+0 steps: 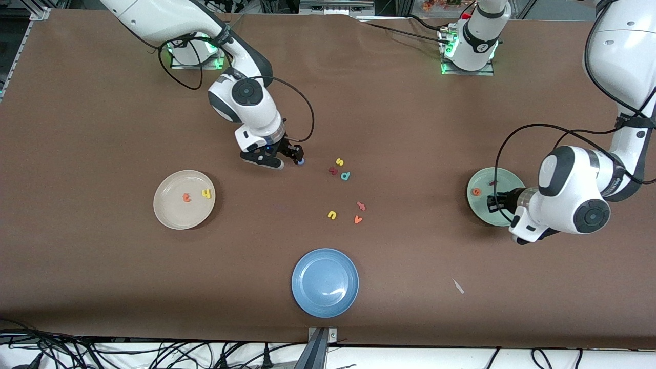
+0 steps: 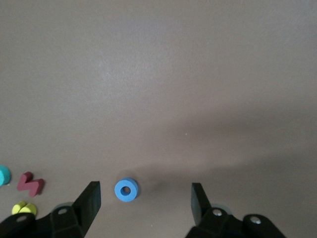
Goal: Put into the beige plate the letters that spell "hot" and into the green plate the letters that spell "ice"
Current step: 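Place the cyan c on the green plate while the right gripper reaches the blue o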
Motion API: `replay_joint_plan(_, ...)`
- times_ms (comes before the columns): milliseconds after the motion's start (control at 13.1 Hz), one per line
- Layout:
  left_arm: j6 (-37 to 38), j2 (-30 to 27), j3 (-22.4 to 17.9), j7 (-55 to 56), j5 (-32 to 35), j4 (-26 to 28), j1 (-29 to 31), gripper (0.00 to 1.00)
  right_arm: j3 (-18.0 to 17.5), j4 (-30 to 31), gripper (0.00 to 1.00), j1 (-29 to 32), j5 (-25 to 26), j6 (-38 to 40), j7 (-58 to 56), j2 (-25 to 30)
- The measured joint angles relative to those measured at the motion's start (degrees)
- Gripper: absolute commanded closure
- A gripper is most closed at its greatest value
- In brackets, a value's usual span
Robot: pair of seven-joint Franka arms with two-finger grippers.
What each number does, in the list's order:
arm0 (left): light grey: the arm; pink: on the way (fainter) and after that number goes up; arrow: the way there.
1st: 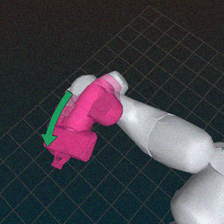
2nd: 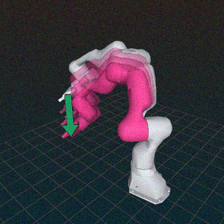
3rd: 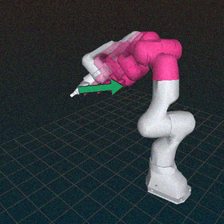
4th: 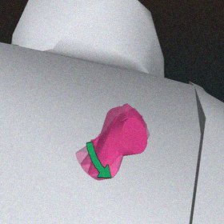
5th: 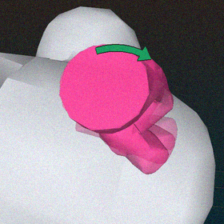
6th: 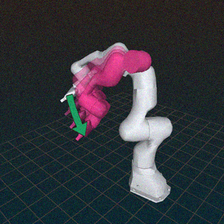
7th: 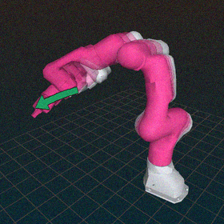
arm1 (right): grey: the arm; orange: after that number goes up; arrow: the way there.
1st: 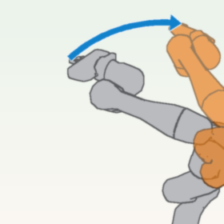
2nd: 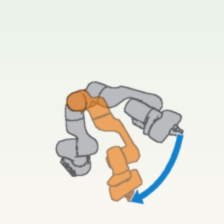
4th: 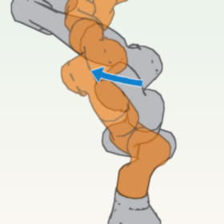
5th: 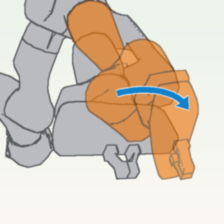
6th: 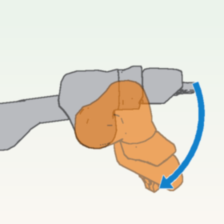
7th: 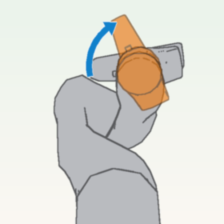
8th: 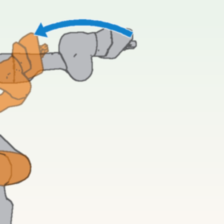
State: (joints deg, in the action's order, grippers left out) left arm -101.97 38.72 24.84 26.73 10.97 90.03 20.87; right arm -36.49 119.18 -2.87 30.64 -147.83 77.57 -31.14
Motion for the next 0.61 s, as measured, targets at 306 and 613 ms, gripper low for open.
replay_joint_plan(306, -4.0, 1.1, 0.0, -1.5, 0.4, 2.8, 1.6, 0.51, 1.0, -2.5, 0.18, -2.9, 4.3, 0.0, 6.1, -3.8)
replay_joint_plan(613, -5.0, 1.5, 0.0, -1.5, 0.6, 2.5, 1.6, 0.0, 3.1, -4.6, 0.19, -6.2, 5.0, 0.0, 7.3, -6.1)
